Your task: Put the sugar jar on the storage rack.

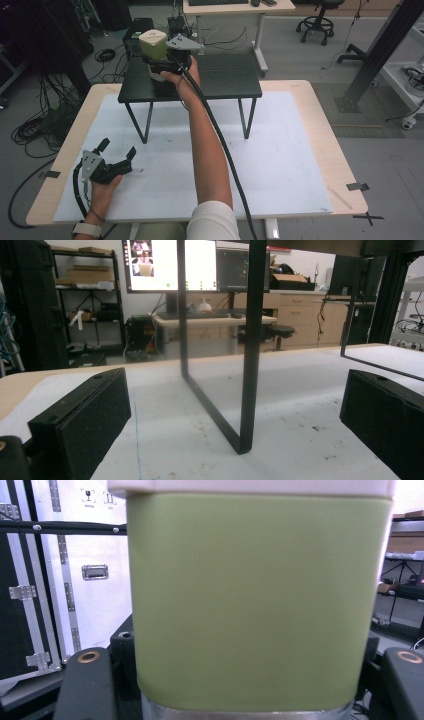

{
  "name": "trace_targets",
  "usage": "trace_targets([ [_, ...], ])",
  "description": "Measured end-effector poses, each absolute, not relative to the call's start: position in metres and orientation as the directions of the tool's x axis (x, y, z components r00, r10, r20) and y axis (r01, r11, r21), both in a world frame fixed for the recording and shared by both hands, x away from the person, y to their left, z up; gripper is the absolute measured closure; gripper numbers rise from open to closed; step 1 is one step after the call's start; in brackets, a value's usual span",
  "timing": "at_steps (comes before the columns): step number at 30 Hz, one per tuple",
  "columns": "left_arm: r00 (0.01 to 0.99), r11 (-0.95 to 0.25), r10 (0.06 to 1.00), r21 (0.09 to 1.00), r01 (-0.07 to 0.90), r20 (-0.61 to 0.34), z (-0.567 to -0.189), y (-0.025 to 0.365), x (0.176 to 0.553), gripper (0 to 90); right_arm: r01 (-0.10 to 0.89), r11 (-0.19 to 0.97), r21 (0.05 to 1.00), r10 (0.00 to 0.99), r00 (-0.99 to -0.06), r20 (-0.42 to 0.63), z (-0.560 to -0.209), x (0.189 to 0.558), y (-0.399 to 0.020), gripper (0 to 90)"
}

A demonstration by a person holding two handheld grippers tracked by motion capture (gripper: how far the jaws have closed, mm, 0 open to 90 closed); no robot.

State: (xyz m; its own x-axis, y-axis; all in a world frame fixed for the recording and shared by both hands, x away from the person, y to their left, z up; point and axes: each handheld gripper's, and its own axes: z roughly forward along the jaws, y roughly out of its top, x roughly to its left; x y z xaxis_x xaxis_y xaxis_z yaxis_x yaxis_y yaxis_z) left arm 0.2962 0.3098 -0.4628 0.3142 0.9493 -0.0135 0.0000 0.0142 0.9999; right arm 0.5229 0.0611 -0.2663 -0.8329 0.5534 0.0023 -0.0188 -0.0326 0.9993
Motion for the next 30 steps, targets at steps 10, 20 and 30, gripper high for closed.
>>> trace_targets([
  [10,0.314,0.015,0.949,1.000,-0.001,-0.014,-0.4629,0.3098,0.2962,0.2,-0.019,-0.032,0.999,0.554,-0.832,0.002,-0.2663,0.5227,0.0612,29.9],
  [20,0.313,0.014,0.950,1.000,-0.002,-0.013,-0.4629,0.3098,0.2963,0.2,-0.020,-0.032,0.999,0.558,-0.830,0.001,-0.2662,0.5222,0.0612,29.5],
  [30,0.314,0.015,0.949,1.000,-0.003,-0.013,-0.4629,0.3098,0.2963,0.2,0.002,-0.077,0.997,0.577,-0.815,0.046,-0.2667,0.5224,0.0594,7.5],
])
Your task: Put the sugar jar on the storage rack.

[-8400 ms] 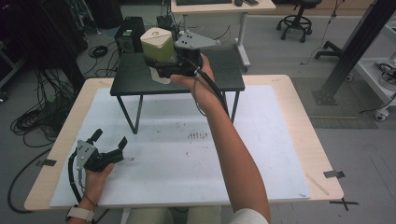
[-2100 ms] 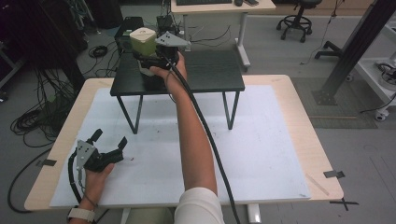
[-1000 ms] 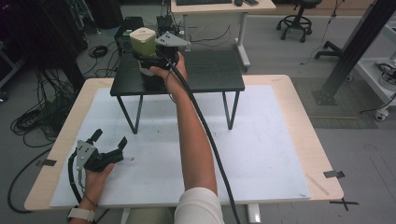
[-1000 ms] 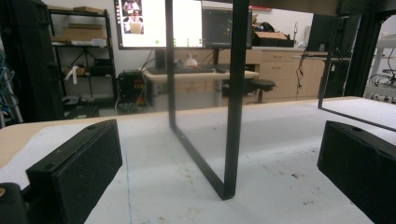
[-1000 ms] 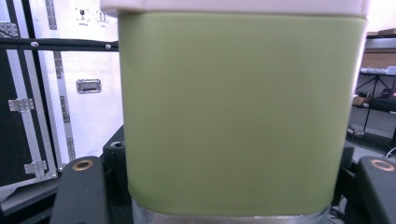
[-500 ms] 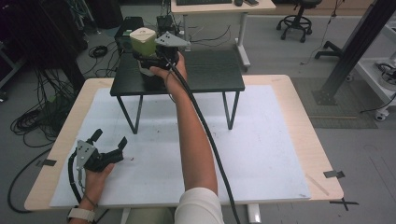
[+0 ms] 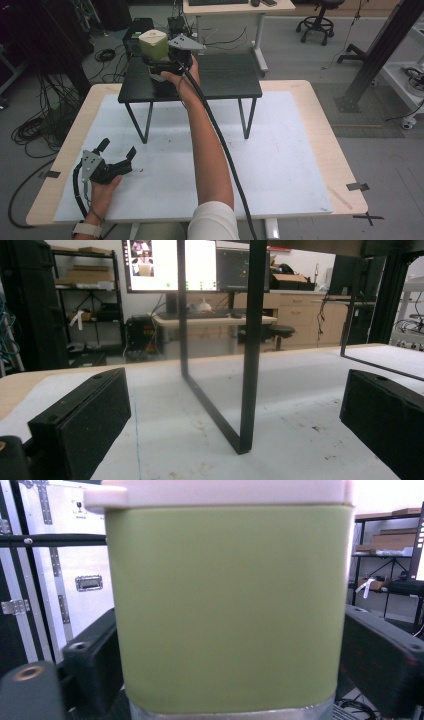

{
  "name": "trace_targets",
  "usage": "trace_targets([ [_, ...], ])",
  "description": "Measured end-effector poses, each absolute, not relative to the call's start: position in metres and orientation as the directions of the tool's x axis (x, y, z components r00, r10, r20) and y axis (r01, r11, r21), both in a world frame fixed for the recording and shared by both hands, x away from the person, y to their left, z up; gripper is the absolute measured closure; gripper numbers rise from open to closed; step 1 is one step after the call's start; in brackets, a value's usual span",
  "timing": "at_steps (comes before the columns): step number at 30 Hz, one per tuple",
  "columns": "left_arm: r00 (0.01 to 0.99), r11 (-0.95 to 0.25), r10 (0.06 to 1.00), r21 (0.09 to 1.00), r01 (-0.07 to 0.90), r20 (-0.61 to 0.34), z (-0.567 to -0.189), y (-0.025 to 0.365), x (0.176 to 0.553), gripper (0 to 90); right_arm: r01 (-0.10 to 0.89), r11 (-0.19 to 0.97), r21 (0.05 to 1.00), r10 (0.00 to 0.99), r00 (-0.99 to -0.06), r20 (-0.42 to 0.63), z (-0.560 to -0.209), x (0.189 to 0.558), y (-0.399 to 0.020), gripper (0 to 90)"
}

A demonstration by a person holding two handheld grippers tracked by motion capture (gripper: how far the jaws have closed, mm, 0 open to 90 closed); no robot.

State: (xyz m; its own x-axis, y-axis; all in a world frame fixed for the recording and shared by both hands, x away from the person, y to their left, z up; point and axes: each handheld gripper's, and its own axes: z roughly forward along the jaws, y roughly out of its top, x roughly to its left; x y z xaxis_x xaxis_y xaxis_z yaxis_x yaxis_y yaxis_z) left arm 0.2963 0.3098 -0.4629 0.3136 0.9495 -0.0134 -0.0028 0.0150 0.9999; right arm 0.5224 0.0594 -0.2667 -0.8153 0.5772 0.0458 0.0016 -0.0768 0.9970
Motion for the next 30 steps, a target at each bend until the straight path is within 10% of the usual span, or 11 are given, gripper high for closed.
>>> trace_targets([
  [30,0.311,0.014,0.950,1.000,-0.002,-0.013,-0.463,0.310,0.296,0.3,0.012,-0.050,0.999,0.623,-0.781,0.041,-0.260,0.491,0.027,0.6],
])
